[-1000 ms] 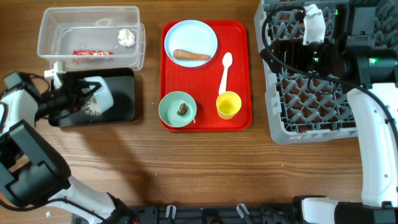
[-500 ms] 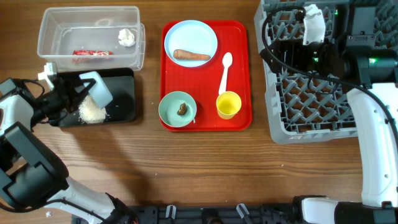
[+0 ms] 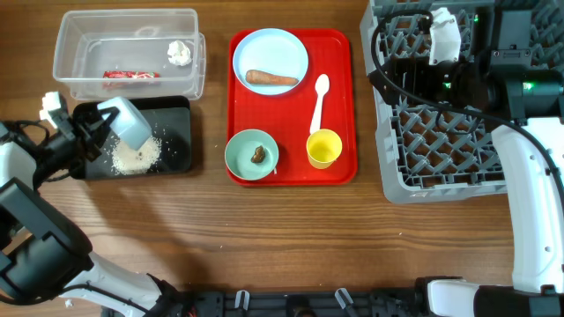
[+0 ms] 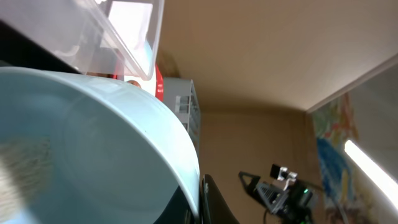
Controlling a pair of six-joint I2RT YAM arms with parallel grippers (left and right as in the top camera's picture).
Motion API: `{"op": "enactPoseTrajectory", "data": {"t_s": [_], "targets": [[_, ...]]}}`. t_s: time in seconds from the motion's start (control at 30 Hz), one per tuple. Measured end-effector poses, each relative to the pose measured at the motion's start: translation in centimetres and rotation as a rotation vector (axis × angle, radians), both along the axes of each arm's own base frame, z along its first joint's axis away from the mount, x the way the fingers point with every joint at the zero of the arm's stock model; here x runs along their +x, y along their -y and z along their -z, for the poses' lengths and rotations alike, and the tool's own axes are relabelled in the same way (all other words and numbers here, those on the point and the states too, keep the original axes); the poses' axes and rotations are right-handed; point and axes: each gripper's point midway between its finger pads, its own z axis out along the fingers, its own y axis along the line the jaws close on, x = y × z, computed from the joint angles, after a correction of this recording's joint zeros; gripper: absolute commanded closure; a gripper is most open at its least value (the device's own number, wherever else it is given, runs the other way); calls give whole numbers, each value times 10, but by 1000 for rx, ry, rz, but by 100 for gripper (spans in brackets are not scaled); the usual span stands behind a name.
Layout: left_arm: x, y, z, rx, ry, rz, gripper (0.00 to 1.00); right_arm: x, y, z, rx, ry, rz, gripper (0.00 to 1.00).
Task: Sort waste into correct bins and load items into the dishwasher rack
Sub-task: 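Carry the bowl left and tip the rice onto the black tray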
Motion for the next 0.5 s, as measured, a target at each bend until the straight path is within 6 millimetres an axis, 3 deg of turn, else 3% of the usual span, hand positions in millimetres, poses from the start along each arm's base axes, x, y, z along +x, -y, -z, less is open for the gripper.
{"op": "enactPoseTrajectory", "data": {"t_s": [0.5], "targets": [[3, -26, -1, -51, -51, -70, 96, 3, 0, -2, 0, 14, 0, 0]]}}
